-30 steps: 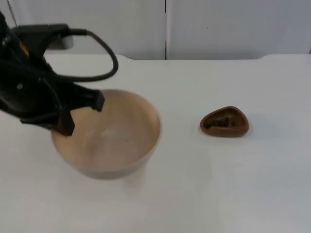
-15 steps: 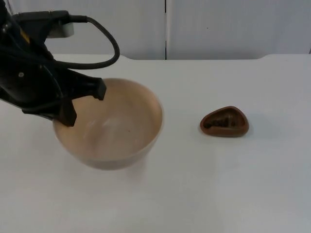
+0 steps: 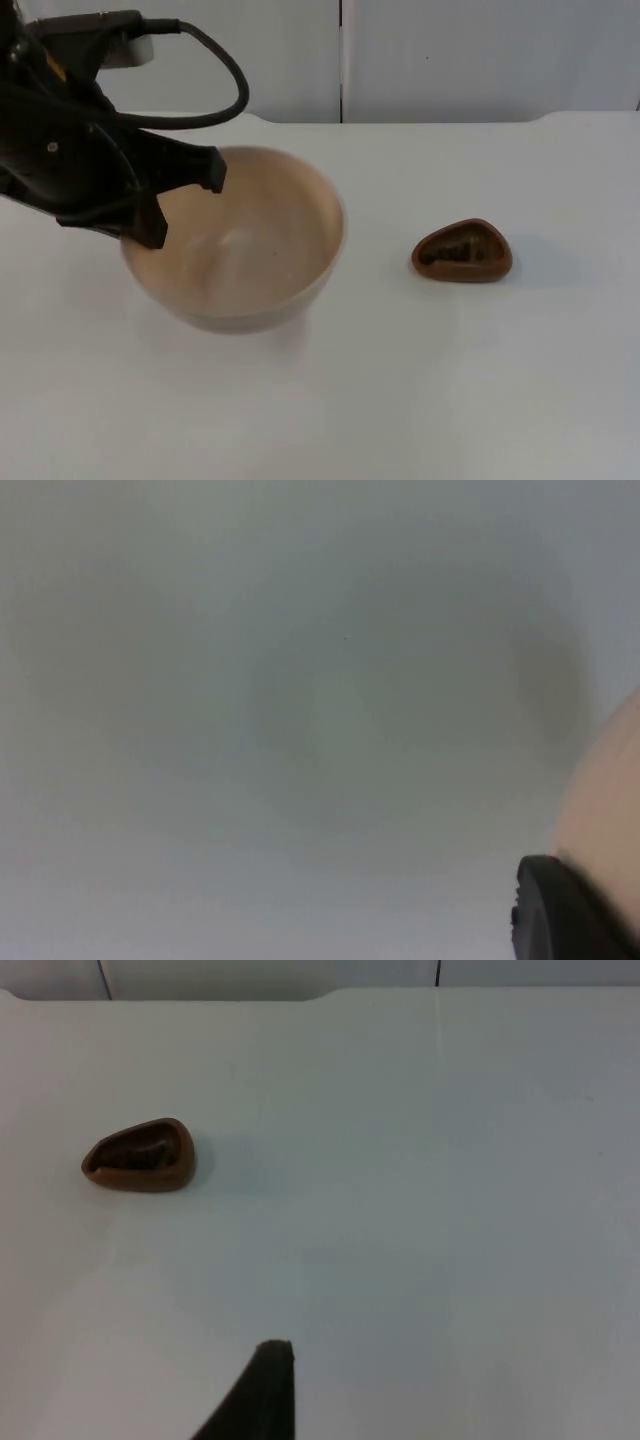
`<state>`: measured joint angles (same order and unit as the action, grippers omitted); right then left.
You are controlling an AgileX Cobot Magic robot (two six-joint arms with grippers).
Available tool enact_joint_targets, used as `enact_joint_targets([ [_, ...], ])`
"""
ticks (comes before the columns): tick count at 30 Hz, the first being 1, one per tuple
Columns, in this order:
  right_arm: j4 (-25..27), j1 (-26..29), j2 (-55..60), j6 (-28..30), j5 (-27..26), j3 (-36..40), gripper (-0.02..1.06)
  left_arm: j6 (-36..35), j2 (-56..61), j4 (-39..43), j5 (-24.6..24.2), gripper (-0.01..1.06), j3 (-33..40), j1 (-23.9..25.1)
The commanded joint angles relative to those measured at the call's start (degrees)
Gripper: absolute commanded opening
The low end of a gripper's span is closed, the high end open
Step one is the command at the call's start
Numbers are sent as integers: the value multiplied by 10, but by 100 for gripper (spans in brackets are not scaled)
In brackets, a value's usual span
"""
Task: Pick up the bowl with the left hand and pour the coffee beans from the cup into the bowl with the right hand.
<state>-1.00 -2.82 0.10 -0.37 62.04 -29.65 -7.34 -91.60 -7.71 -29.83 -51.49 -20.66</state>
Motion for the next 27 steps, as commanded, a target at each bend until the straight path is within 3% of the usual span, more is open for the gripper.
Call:
enact_joint_targets([
  [1, 1, 3, -1, 0, -2, 1, 105, -5, 6, -8, 12, 0, -3, 1],
  [5, 1, 3, -1, 0, -2, 1, 105, -28, 6, -22, 21, 0, -3, 1],
  [8, 1, 3, -1, 0, -2, 1, 105, -114, 6, -18, 10, 0, -3, 1],
  [15, 1, 3, -1, 0, -2, 1, 105, -197, 6, 25, -7, 0, -3, -1],
  [19, 6, 3, -1, 0, -2, 1, 105, -311, 6, 131, -27, 0, -3, -18],
  [20, 6, 3, -1, 0, -2, 1, 105, -311, 6, 131, -27, 0, -3, -18],
  [22, 13, 3, -1, 0, -3, 1, 105, -410, 6, 222, -51, 0, -3, -43],
  [27, 13, 3, -1, 0, -4, 0, 105, -431, 6, 245, -54, 0, -3, -65],
])
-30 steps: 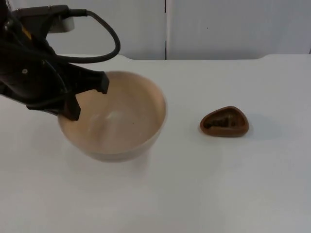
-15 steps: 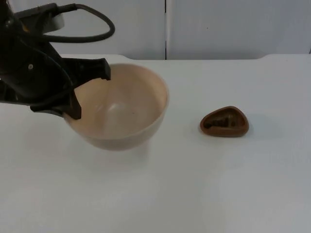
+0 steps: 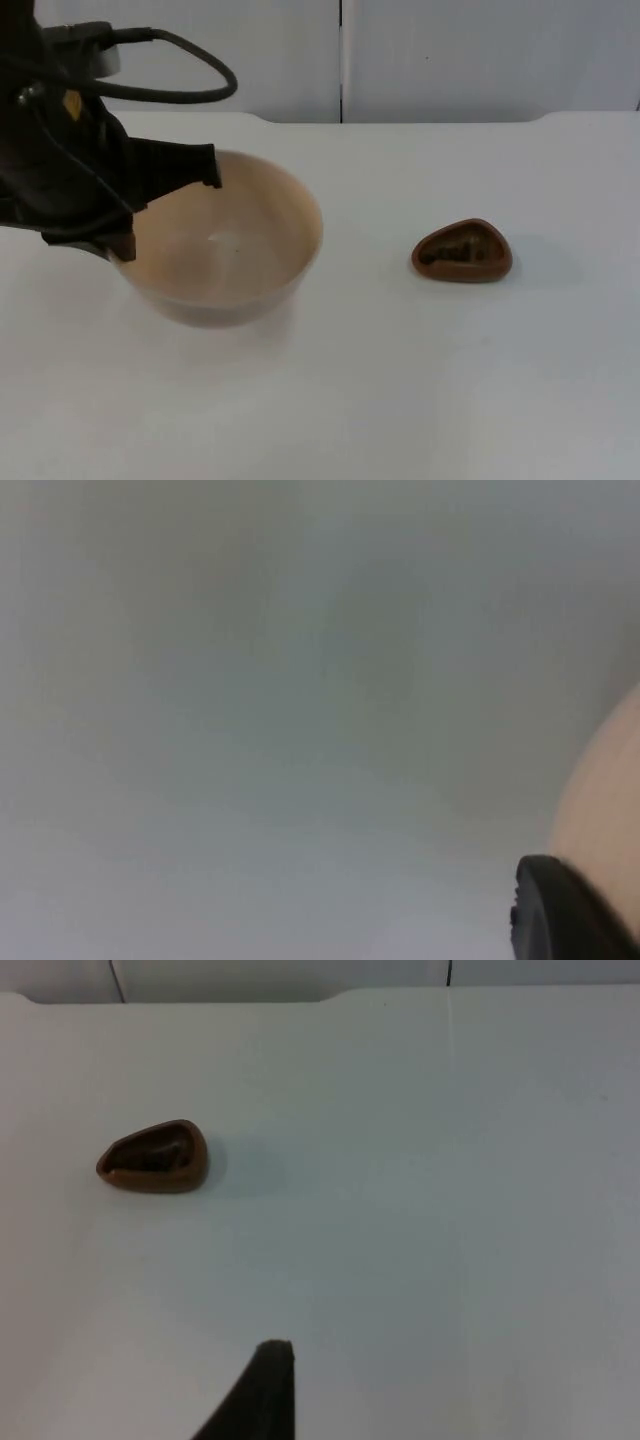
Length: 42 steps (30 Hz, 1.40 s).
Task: Pick up the bowl with the left hand and pour the coffee beans from the cup into the bowl with the right hand.
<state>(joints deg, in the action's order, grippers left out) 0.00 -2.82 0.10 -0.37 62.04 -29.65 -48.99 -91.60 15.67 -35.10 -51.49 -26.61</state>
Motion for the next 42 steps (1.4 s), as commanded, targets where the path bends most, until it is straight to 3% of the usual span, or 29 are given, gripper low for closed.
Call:
enact_joint_targets([
  [1, 5, 3, -1, 0, -4, 0, 105, -14, 6, 10, -2, 0, -3, -6],
  [11, 18, 3, 4, -2, -4, -5, 105, -14, 6, 15, -3, 0, -3, -6],
  [20, 16, 3, 135, -1, -38, -43, 105, -14, 6, 13, -2, 0, -3, -6],
  [30, 17, 3, 272, -1, -110, -94, 105, -14, 6, 13, -2, 0, -3, -6],
  [42, 17, 3, 477, -1, -104, -250, 105, -14, 6, 13, -2, 0, -3, -6],
])
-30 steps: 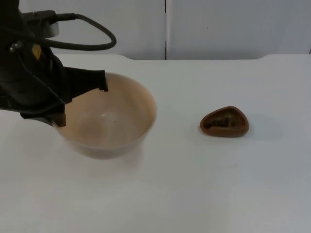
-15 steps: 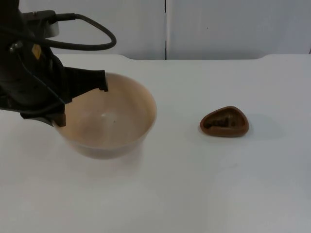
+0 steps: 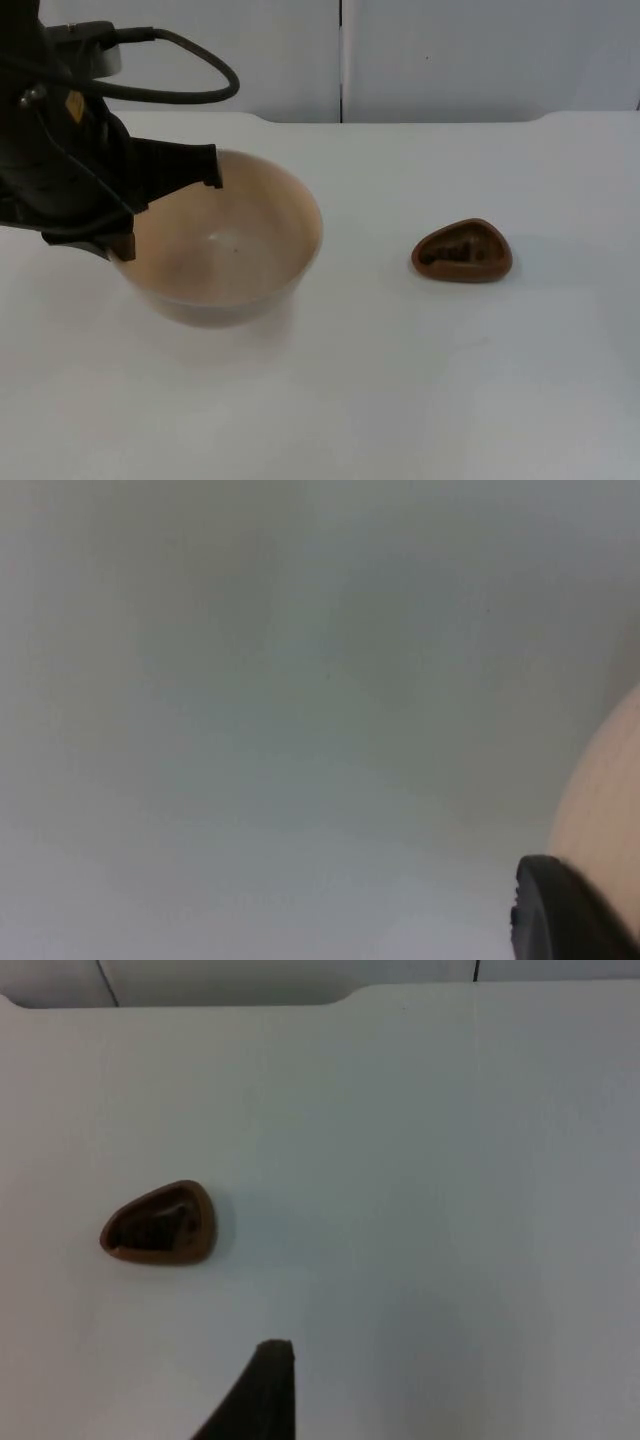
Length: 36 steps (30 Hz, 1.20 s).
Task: Pick up the bowl with the left hand and pour the coffee beans from the cup into the bowl with the right hand.
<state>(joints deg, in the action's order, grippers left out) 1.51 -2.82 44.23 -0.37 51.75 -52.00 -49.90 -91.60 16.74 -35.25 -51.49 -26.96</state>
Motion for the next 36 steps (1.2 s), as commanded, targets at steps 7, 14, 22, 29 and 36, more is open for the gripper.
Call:
enact_joint_targets([
  [7, 3, 3, 141, 13, 0, -91, 105, -5, 6, -2, 0, 0, -3, -3],
  [14, 8, 3, 208, 13, 6, -130, 105, -5, 6, -2, 0, 0, -3, -3],
  [22, 35, 3, 259, 14, 19, -159, 105, -5, -4, -8, 0, 0, -3, -3],
  [29, 37, -34, 316, 19, 33, -192, 105, -5, -5, -9, -1, 0, -3, -3],
  [36, -9, -118, 385, -17, 33, -221, 105, -5, -5, -9, -1, 0, -3, -3],
])
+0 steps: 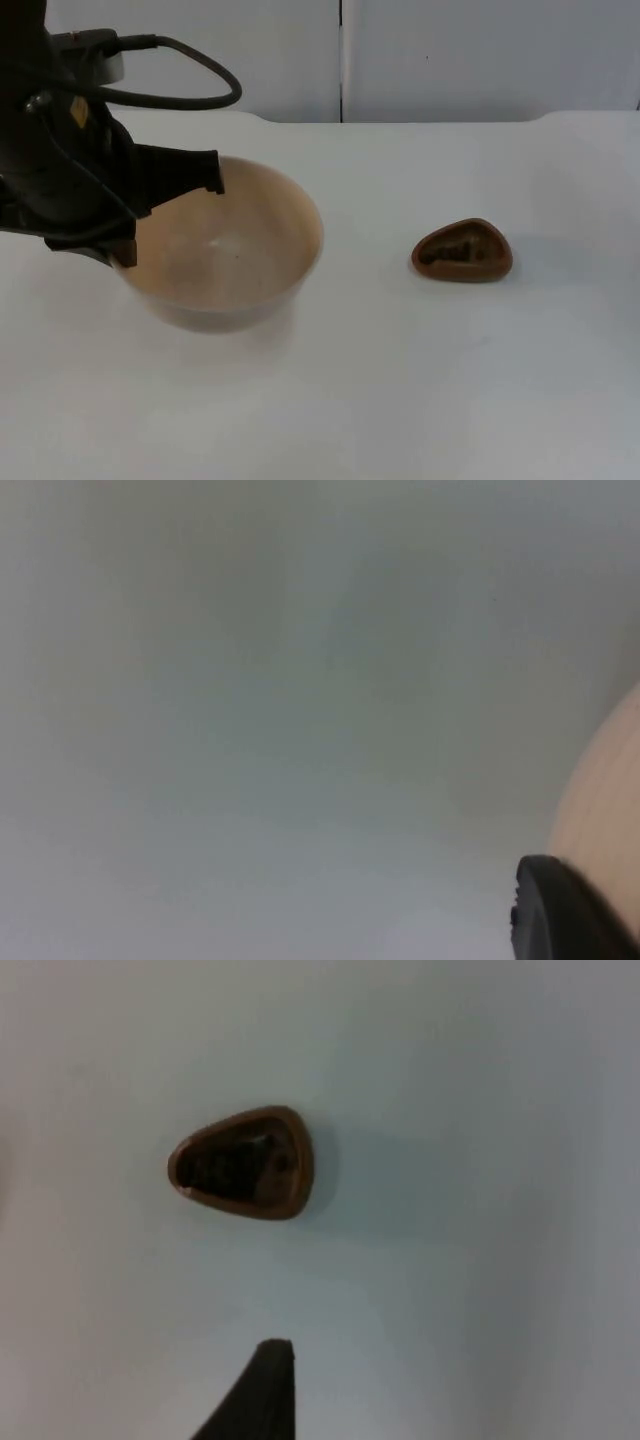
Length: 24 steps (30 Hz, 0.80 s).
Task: Pick up the bowl with the left hand and pour the coffee beans from the cup into the bowl with the right hand.
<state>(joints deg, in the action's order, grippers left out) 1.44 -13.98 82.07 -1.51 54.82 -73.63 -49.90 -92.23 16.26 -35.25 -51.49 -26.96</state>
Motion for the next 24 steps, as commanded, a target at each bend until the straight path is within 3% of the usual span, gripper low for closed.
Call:
enact_joint_targets([
  [1, -28, -30, 31, -26, 4, -17, 105, -5, 1, -5, -1, 0, -3, -3],
  [10, -29, -86, 152, -44, 28, -98, 105, -5, 1, -6, -2, 0, -3, -3],
  [24, -44, -86, 282, -79, 73, -229, 105, -5, 1, -5, 0, 0, -3, -3],
])
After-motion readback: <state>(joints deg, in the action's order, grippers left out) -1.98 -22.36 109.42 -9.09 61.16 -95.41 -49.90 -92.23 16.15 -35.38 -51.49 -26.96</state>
